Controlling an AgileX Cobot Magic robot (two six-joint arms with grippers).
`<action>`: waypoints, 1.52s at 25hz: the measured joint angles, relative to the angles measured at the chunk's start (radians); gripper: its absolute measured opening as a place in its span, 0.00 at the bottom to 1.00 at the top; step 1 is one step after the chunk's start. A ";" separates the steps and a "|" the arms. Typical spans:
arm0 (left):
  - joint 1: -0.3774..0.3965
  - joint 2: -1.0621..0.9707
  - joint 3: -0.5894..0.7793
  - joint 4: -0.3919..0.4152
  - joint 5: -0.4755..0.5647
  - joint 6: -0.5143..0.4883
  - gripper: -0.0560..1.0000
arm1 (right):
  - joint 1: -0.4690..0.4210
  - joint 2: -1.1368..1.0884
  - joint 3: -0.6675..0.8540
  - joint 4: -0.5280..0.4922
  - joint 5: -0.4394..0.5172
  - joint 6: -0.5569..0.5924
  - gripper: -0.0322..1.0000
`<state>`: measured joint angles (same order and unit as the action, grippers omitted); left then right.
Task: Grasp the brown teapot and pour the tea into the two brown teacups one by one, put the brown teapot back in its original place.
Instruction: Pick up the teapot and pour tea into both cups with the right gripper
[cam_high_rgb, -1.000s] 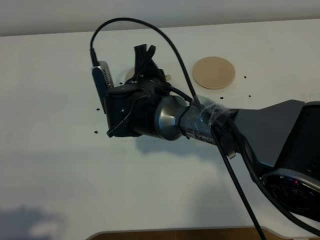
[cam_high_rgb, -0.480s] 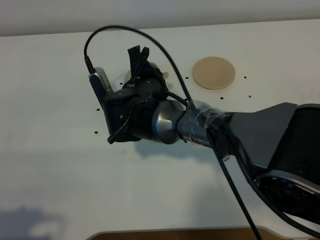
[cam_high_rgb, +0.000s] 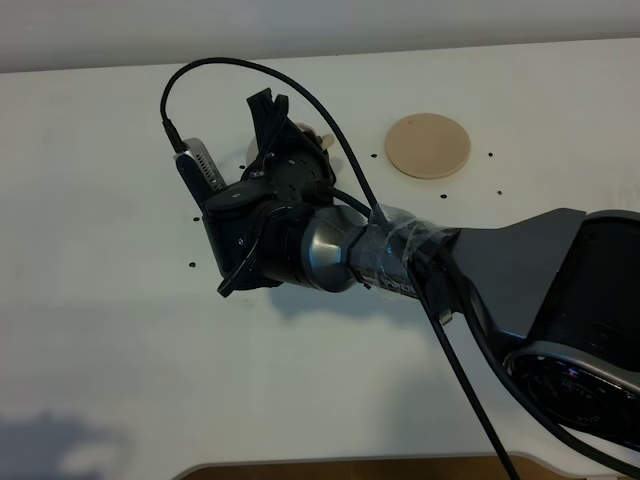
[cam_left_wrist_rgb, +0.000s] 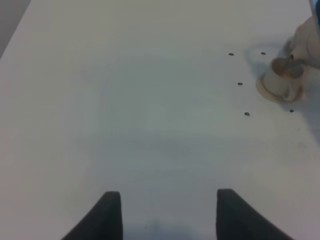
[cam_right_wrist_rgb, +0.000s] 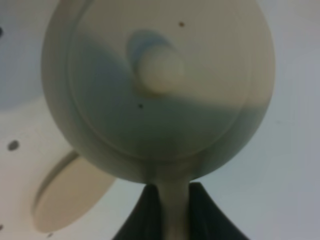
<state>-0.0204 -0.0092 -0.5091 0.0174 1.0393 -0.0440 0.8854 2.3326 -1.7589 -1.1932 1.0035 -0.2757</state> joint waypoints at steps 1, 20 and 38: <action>0.000 0.000 0.000 0.000 0.000 0.000 0.49 | 0.000 0.000 0.000 -0.008 0.000 -0.012 0.14; 0.000 0.000 0.000 0.000 0.000 0.000 0.49 | 0.003 0.000 0.000 -0.079 -0.001 -0.183 0.14; 0.000 0.000 0.000 0.000 0.000 0.000 0.49 | 0.020 0.000 0.000 -0.175 -0.036 -0.225 0.14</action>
<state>-0.0204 -0.0092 -0.5091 0.0174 1.0393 -0.0440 0.9057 2.3326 -1.7589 -1.3677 0.9673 -0.5003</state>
